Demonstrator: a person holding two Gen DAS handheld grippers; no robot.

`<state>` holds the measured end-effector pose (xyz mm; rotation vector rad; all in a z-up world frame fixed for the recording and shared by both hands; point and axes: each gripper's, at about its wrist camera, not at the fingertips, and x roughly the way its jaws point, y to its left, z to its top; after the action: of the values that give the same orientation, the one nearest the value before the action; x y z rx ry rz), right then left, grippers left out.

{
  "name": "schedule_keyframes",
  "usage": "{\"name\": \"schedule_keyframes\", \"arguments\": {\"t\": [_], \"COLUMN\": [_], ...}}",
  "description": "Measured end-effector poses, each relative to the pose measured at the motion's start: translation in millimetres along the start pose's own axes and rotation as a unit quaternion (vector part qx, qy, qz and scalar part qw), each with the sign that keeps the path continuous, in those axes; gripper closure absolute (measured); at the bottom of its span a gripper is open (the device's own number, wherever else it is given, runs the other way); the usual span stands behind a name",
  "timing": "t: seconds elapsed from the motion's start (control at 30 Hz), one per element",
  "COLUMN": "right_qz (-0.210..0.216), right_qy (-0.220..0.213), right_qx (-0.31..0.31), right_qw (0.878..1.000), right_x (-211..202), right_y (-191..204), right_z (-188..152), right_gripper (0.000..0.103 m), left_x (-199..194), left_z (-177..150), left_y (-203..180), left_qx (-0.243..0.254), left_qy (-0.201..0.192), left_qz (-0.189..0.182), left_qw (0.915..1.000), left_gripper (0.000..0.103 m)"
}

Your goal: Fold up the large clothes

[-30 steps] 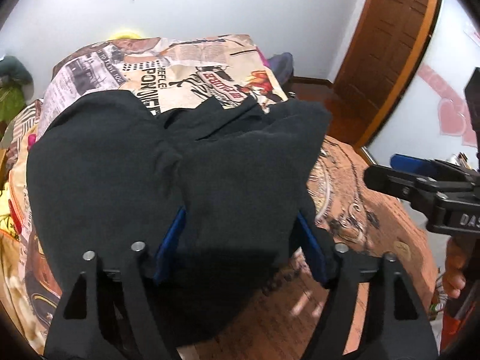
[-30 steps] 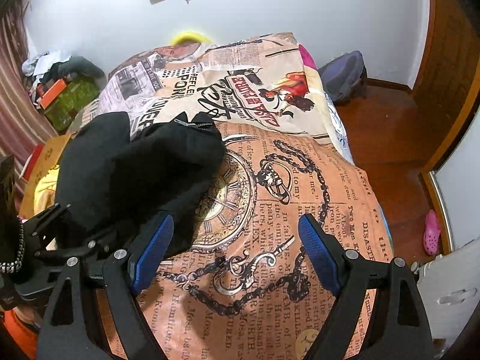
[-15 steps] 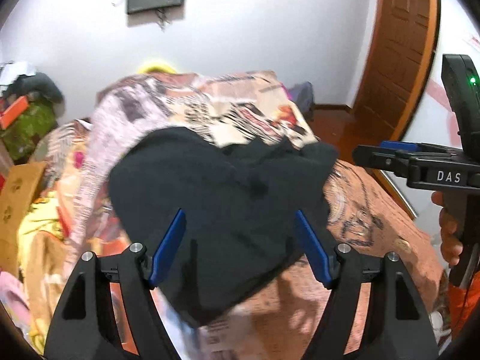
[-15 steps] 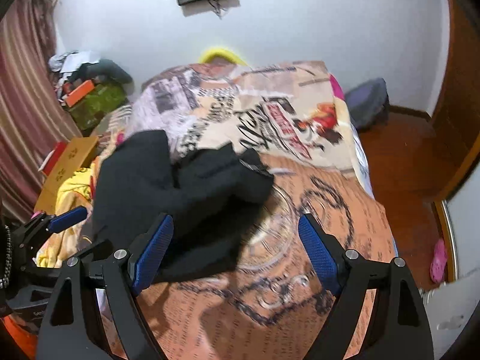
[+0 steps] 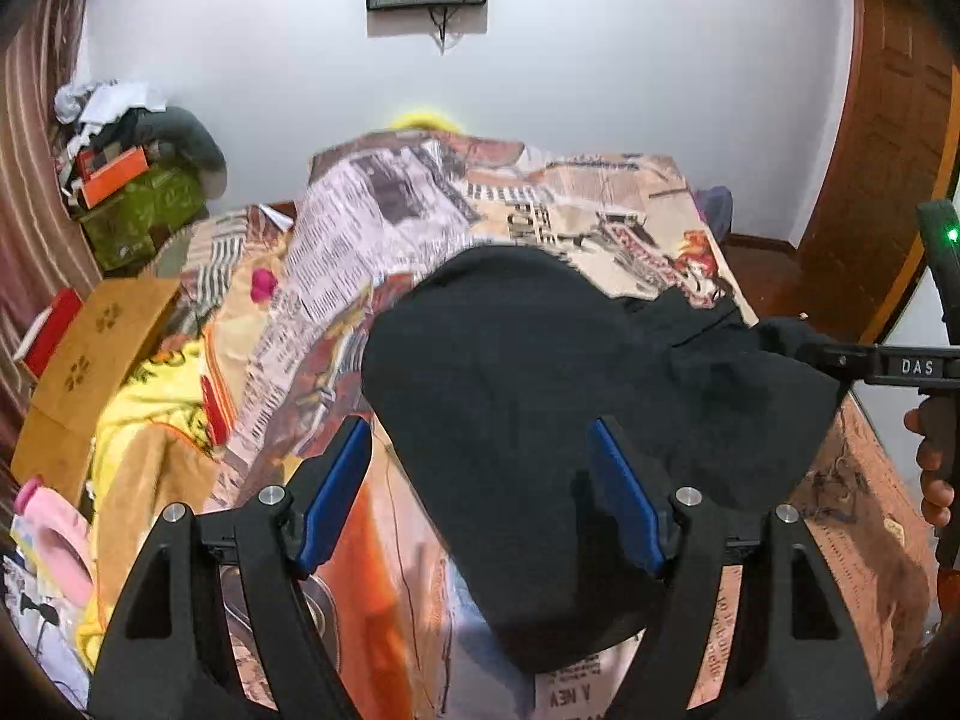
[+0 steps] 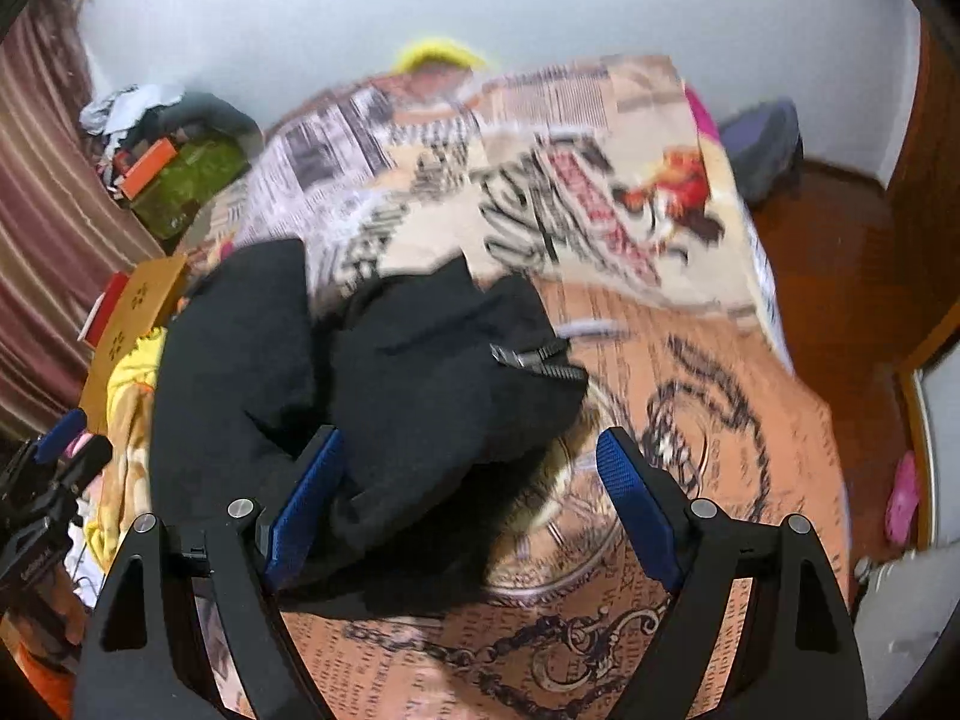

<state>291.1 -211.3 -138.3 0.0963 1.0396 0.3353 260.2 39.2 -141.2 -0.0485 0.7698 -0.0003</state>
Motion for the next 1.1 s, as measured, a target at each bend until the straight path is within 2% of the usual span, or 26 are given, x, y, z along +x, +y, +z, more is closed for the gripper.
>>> {"name": "schedule_keyframes", "arguments": {"t": [0.13, 0.2, 0.23, 0.33, 0.4, 0.5, 0.57, 0.77, 0.93, 1.0, 1.03, 1.07, 1.1], "right_qz": [0.007, 0.013, 0.017, 0.048, 0.077, 0.101, 0.101, 0.104, 0.106, 0.109, 0.12, 0.135, 0.156], "right_qy": [0.026, 0.038, 0.044, 0.058, 0.071, 0.085, 0.089, 0.095, 0.1, 0.099, 0.103, 0.108, 0.12], "right_qx": [0.0, 0.002, 0.004, 0.023, 0.043, 0.056, 0.05, 0.034, 0.029, 0.03, 0.033, 0.039, 0.054], "right_qw": [1.0, 0.999, 0.999, 0.997, 0.994, 0.99, 0.99, 0.989, 0.989, 0.989, 0.987, 0.984, 0.979], "right_x": [11.5, 17.3, 20.0, 26.6, 31.3, 36.7, 38.7, 45.5, 48.2, 49.6, 50.4, 51.8, 55.9], "right_y": [-8.5, -11.9, -13.9, -22.7, -29.2, -30.8, -27.6, -23.2, -21.6, -20.8, -19.8, -19.4, -20.3], "right_z": [-11.0, -15.3, -16.7, -19.4, -20.3, -21.5, -20.6, -14.7, -10.4, -9.3, -9.5, -9.8, -11.2], "right_gripper": [0.02, 0.02, 0.02, 0.02, 0.02, 0.02, 0.02, 0.02, 0.021, 0.029, 0.034, 0.046, 0.049], "left_x": [24.7, 36.6, 39.6, 53.4, 65.5, 83.5, 94.8, 99.9, 114.9, 118.6, 118.6, 118.3, 118.2], "left_z": [-8.6, -13.3, -14.3, -16.8, -19.8, -26.3, -30.2, -30.1, -29.2, -29.6, -30.0, -30.7, -31.4], "left_y": [5.5, 13.3, 17.4, 30.8, 38.7, 46.3, 48.0, 41.1, 55.2, 58.0, 57.9, 58.4, 58.8], "left_qx": [-0.031, -0.062, -0.081, -0.132, -0.165, -0.209, -0.235, -0.237, -0.261, -0.269, -0.271, -0.272, -0.276], "left_qy": [0.042, 0.056, 0.058, 0.082, 0.1, 0.127, 0.14, 0.135, 0.155, 0.161, 0.162, 0.163, 0.167], "left_qz": [-0.03, -0.052, -0.06, -0.103, -0.133, -0.177, -0.198, -0.191, -0.213, -0.219, -0.219, -0.22, -0.222], "left_qw": [0.9982, 0.9952, 0.9933, 0.9824, 0.972, 0.9533, 0.9413, 0.943, 0.9288, 0.924, 0.9231, 0.9226, 0.9202], "left_gripper": [0.027, 0.022, 0.015, 0.01, 0.004, 0.0, 0.0, 0.0, 0.0, 0.0, 0.0, 0.0, 0.0]}}
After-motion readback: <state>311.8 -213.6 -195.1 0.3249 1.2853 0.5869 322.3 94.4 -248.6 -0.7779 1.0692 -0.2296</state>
